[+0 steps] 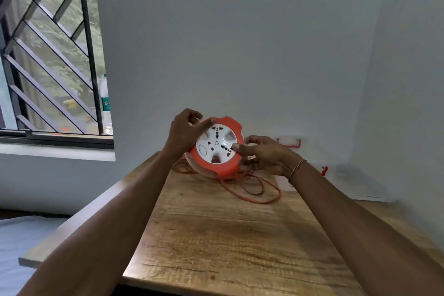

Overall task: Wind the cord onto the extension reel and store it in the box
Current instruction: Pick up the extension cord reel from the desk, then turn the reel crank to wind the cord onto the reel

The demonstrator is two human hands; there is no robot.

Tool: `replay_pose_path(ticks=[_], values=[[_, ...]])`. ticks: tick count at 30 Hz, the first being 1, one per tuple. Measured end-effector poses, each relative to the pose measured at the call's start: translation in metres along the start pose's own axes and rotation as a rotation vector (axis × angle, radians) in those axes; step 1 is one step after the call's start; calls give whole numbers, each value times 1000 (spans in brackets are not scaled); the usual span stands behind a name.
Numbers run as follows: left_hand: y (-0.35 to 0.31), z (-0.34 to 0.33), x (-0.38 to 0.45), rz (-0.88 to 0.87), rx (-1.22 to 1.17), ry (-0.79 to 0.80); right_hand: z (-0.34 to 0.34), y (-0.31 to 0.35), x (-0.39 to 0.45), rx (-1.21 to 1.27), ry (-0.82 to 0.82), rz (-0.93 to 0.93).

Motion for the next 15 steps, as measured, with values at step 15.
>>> replay_pose_path(ticks=[15], values=[[-52, -47, 18, 14, -240, -88, 43, 56, 4, 256, -57, 207]])
Point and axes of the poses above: each hand's wrist, its own x-axis towards the middle knuckle, its own z-axis out of the back of the hand, y = z × x, the point moved 4 cm from there along x, towards the middle knuckle, and after that the axes turned 13 degrees about x, right-handed, at the moved point
